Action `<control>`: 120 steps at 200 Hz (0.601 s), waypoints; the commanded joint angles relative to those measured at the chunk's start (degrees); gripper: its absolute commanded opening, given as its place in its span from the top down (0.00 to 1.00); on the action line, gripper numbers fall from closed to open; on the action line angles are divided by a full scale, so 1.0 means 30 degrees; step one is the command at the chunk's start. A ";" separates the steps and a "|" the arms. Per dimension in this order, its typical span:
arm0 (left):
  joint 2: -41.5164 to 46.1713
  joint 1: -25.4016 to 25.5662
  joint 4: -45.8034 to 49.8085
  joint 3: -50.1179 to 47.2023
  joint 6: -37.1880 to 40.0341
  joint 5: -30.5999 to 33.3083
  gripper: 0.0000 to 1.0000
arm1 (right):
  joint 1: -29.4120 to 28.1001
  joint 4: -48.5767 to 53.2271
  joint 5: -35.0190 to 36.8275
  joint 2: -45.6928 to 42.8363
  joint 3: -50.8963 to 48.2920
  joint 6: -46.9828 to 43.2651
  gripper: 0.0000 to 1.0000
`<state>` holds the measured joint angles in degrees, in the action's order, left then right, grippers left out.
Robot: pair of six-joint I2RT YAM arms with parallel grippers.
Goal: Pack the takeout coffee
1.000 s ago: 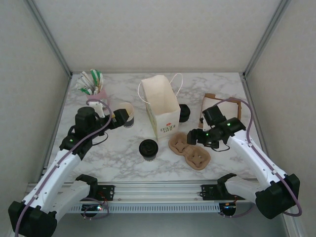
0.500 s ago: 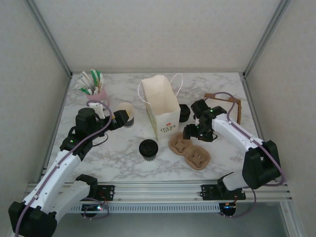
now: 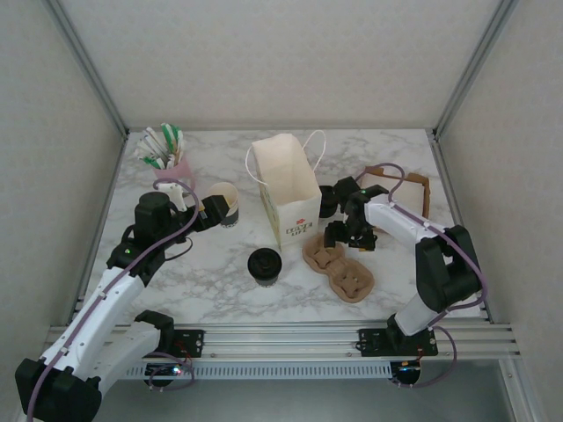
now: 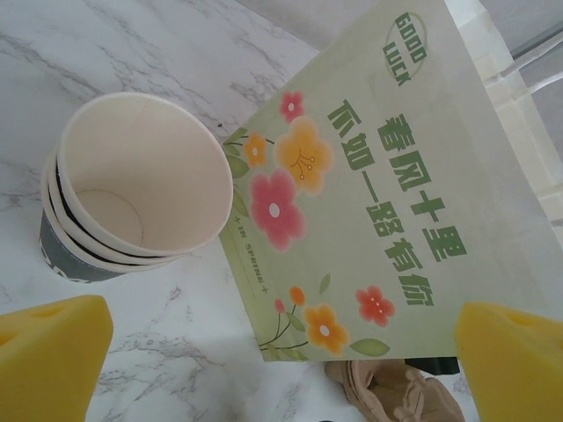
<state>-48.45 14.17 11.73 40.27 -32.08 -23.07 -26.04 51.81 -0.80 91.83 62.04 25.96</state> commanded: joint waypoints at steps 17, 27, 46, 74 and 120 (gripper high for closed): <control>0.0471 0.0109 -0.0387 -0.0089 -0.0401 0.0161 0.00 | 0.1262 0.0103 0.1721 -0.0867 -0.0506 0.1150 0.16; 0.0502 0.0109 -0.0377 -0.0094 -0.0412 0.0127 0.00 | 0.1701 0.0110 0.1868 -0.1112 -0.0664 0.1301 0.15; 0.0663 0.0109 -0.0502 -0.0206 -0.0598 0.0069 0.00 | 0.2473 0.0107 0.2108 -0.1589 -0.1002 0.1511 0.15; 0.1151 0.0239 -0.0742 -0.0602 -0.1039 -0.0074 0.00 | 0.3133 -0.0138 0.1699 -0.2484 -0.1226 0.1500 0.14; 0.3008 0.0453 0.0097 -0.1144 -0.1232 0.0536 0.00 | 0.3017 0.0012 -0.0298 -0.5486 -0.1486 0.1457 0.09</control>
<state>-42.81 15.09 11.35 37.54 -34.81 -22.85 -16.71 51.07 1.17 80.58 58.59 29.43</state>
